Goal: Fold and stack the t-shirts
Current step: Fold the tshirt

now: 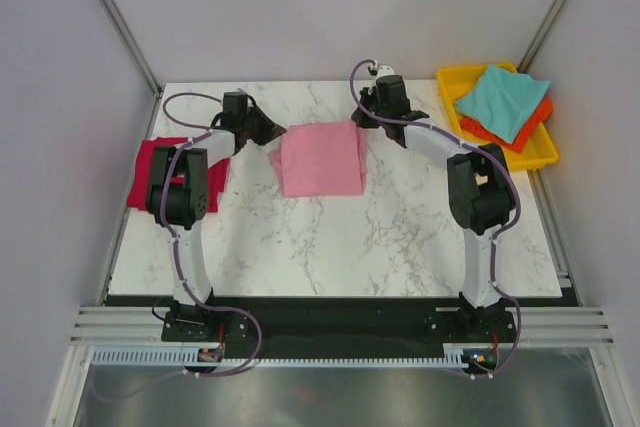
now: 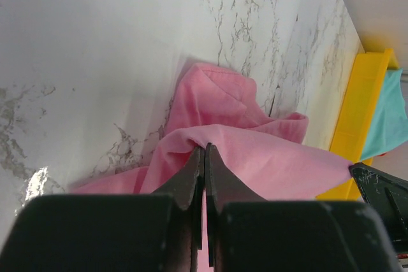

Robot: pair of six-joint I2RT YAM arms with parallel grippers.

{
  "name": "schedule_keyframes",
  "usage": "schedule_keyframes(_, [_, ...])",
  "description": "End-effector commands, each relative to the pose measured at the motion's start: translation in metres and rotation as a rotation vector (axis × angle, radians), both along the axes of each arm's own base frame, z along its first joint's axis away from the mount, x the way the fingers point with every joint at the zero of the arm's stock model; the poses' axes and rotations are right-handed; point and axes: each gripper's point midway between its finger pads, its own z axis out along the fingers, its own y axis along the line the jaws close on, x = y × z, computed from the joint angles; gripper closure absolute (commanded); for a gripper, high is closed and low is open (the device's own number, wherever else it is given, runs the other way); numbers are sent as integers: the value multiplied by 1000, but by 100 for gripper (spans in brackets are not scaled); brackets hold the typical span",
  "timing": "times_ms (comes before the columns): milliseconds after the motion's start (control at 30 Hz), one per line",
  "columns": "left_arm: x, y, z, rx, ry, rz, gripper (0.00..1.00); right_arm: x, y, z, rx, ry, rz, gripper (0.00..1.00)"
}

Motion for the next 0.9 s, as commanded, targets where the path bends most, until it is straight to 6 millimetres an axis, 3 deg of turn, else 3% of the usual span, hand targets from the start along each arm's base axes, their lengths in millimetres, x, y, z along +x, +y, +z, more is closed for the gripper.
schedule_keyframes(0, [4,-11,51,-69,-112,-16,98,6,-14,47,18,-140,-83,100])
schedule_keyframes(433, [2,-48,95,-130,-242,-115,98,-10,-50,64,14,-224,-238,100])
schedule_keyframes(633, [3,-52,105,-149,-271,-122,98,-20,-61,69,20,-250,-279,100])
schedule_keyframes(867, [-4,-54,118,-178,-306,-137,98,-29,-66,90,40,-297,-286,100])
